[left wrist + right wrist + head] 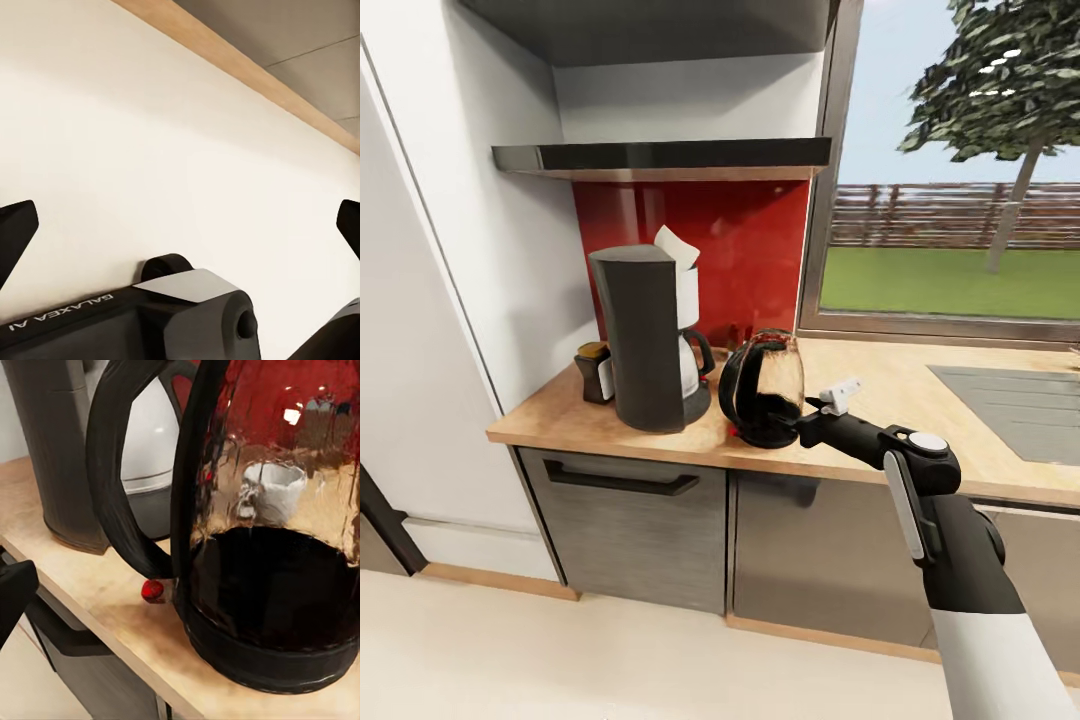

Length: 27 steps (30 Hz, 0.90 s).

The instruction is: Set up a coffee station on the kitchen countertop: keep the coffee maker on the countertop, move the bottle of coffee from the kitchen shelf to the counter next to the coffee maker, place a paper coffee filter on top of the coffee maker, put the saucer next to the coffee maker with the coffee cup on the saucer, and place the electric kettle next to the coffee maker.

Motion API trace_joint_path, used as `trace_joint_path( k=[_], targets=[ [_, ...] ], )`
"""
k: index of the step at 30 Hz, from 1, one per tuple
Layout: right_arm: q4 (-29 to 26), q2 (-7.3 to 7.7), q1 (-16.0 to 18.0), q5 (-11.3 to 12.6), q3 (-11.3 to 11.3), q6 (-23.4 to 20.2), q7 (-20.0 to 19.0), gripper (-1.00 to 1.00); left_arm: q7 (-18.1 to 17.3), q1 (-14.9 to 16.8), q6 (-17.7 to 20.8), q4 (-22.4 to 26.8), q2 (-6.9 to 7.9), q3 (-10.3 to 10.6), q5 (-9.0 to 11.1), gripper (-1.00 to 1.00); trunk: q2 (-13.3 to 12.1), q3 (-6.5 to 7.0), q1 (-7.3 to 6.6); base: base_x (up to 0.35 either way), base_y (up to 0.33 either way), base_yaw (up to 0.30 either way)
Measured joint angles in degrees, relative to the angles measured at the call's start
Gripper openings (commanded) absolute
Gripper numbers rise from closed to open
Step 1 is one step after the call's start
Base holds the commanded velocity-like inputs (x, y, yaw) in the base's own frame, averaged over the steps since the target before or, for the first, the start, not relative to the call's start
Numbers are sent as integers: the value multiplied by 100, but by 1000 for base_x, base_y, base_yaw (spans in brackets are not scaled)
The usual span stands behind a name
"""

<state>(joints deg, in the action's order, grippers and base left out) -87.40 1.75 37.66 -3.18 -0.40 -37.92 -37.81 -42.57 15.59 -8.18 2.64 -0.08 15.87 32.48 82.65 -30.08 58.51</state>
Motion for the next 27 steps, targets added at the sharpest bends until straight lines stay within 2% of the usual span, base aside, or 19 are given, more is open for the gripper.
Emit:
trace_joint_path(
  k=[10,15,18,19,22,23,24,25,26,27],
  targets=[
    [0,10,-18,6,0,0,-83,100,1,0,2,0,0,0,0,100,0,0,1,-115,-29,0],
    [0,22,-30,6,-4,7,-642,100,8,0,3,0,0,0,0,100,0,0,0,-22,-6,0],
    [9,35,-62,-9,-9,12,-1295,100,11,0,3,0,0,0,0,100,0,0,0,-6,-2,0],
    [57,62,-278,-18,-25,82,-1941,100,14,0,3,0,0,-1,0,100,0,-1,0,-2,-1,0],
    [97,148,-622,-18,-90,397,-2495,100,17,0,3,0,0,0,0,100,0,0,0,-1,0,0],
    [153,225,-861,-19,-122,671,-2885,100,16,0,3,1,0,-1,0,100,0,-1,0,0,0,0],
    [253,268,-1093,-22,-186,826,-3263,100,12,0,3,-3,0,-1,0,100,0,-1,0,0,0,0],
    [327,289,-1225,-24,-249,890,-3459,100,10,0,3,-6,0,0,0,100,0,-1,0,0,0,0],
    [505,338,-1438,-31,-427,994,-3759,100,7,0,4,-9,3,-1,0,100,0,-1,0,0,0,0],
    [621,366,-1552,-34,-543,1060,-3893,100,5,0,4,-11,4,-1,1,100,0,-1,0,0,0,0]
  ],
)
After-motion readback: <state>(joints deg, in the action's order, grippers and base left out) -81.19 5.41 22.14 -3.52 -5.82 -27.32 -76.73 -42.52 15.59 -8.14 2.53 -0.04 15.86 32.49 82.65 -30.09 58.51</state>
